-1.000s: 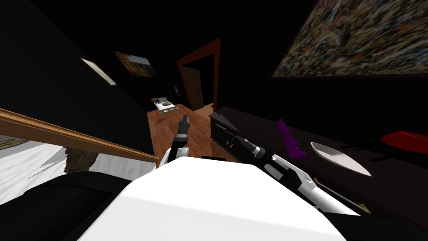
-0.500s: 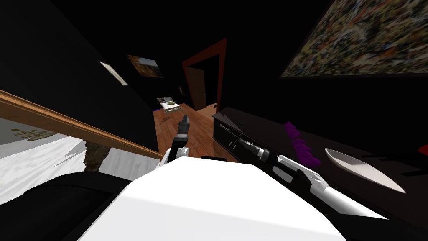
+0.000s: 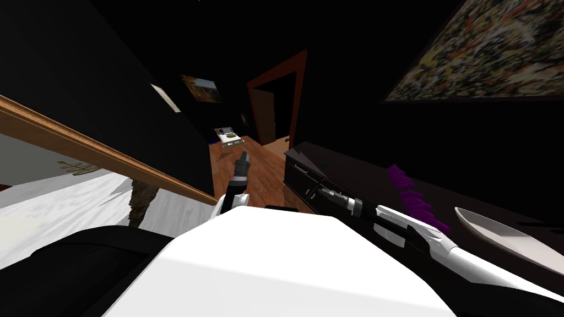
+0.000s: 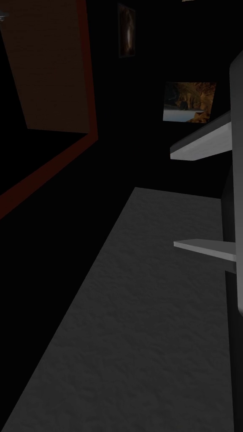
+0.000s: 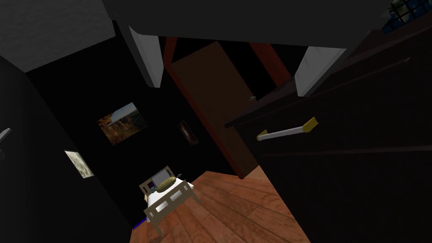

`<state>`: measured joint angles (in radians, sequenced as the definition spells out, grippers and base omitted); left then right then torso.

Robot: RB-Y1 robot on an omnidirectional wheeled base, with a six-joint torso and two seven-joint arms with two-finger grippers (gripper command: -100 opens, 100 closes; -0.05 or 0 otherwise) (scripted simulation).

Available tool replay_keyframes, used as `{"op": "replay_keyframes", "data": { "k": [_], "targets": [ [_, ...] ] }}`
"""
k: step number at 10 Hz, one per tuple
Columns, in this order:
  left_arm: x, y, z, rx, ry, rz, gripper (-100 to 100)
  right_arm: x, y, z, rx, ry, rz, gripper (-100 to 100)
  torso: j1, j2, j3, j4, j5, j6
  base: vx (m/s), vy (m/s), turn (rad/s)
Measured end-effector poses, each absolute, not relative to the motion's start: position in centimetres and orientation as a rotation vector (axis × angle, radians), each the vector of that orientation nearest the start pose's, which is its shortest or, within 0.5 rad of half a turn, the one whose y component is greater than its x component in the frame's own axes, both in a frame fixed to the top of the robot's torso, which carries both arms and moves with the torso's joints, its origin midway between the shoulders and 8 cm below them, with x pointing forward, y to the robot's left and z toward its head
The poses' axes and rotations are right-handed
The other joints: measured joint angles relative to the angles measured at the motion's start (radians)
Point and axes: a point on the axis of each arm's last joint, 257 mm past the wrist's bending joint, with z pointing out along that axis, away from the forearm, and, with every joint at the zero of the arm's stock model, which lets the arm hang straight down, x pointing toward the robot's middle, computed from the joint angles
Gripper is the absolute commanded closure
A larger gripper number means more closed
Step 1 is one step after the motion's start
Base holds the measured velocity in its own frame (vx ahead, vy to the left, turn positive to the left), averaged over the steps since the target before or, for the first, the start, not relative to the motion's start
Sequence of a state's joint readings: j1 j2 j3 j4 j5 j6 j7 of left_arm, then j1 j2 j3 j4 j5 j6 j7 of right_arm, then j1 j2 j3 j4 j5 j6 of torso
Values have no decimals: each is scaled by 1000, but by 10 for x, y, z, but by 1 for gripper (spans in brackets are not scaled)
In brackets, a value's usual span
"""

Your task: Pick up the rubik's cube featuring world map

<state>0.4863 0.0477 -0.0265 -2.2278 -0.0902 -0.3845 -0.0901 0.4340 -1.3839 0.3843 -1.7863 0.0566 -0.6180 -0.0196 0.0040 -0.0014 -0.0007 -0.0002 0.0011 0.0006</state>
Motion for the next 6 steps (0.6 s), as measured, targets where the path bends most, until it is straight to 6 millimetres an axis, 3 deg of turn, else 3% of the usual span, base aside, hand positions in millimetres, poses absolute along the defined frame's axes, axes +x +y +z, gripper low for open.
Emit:
{"op": "replay_keyframes", "data": {
  "k": [4, 6],
  "targets": [
    [375, 262, -20, -650, 834, -1151, 0, 291, -348, -282, -223, 2252, 852, -100, -1, -3, -1, -1, -1, 0, 52, 51, 131],
    [375, 262, -20, -650, 834, -1151, 0, 289, -367, -285, -258, 2299, 799, -100, -2, 0, 0, 0, -1, 0, 29, 42, 101]
  ]
}}
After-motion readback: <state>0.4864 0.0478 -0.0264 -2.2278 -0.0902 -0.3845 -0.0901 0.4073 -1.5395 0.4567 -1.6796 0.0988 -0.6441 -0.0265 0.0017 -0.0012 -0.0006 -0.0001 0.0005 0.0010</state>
